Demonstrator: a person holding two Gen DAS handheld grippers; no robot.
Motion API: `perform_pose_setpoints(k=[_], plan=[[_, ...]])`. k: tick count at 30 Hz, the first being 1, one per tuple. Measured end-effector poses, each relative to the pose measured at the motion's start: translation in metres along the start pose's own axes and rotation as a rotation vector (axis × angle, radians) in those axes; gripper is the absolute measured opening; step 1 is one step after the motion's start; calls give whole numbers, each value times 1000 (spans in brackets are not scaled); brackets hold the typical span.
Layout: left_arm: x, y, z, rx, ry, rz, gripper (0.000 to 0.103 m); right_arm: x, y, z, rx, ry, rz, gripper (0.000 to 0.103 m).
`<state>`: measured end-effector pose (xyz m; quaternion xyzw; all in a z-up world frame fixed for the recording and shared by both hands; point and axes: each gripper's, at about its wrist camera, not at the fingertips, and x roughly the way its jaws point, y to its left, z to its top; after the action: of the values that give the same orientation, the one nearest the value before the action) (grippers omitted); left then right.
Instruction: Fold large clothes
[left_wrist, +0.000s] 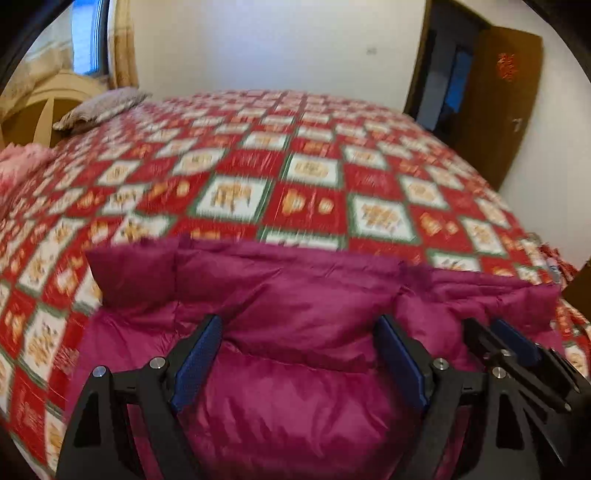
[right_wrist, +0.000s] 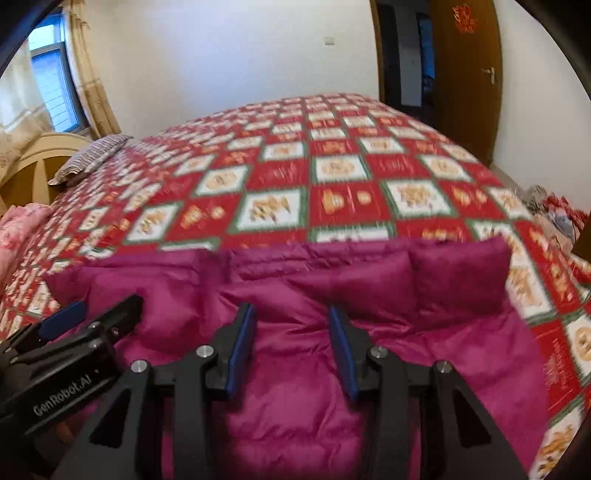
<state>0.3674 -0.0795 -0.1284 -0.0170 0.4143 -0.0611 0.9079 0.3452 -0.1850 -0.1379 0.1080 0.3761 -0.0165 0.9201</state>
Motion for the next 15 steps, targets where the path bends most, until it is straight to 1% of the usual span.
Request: perform_pose_setpoints(k=[3, 7, 10, 11, 12, 13, 15], plan=[[11, 0, -8, 4, -11, 13, 87, 2, -4, -5, 30, -21, 22, 45], [24, -5, -13, 20, -32, 44, 92, 6, 1, -6, 12, -10, 8, 45], [33, -7, -12, 37, -7, 78, 94, 9, 0, -4, 16, 22, 9, 45], [35, -8, -12, 43, 0, 91, 94, 9, 0, -2, 17, 41, 10, 42], [37, -9, -13, 50, 6, 103, 94, 6, -1, 0, 16, 52, 5, 36], [37, -10, -13, 55, 8, 113, 94, 2, -3, 4, 17, 50, -4, 36], [38, -10, -14, 57, 7, 118, 94, -16, -16, 15, 22, -5, -33, 36]])
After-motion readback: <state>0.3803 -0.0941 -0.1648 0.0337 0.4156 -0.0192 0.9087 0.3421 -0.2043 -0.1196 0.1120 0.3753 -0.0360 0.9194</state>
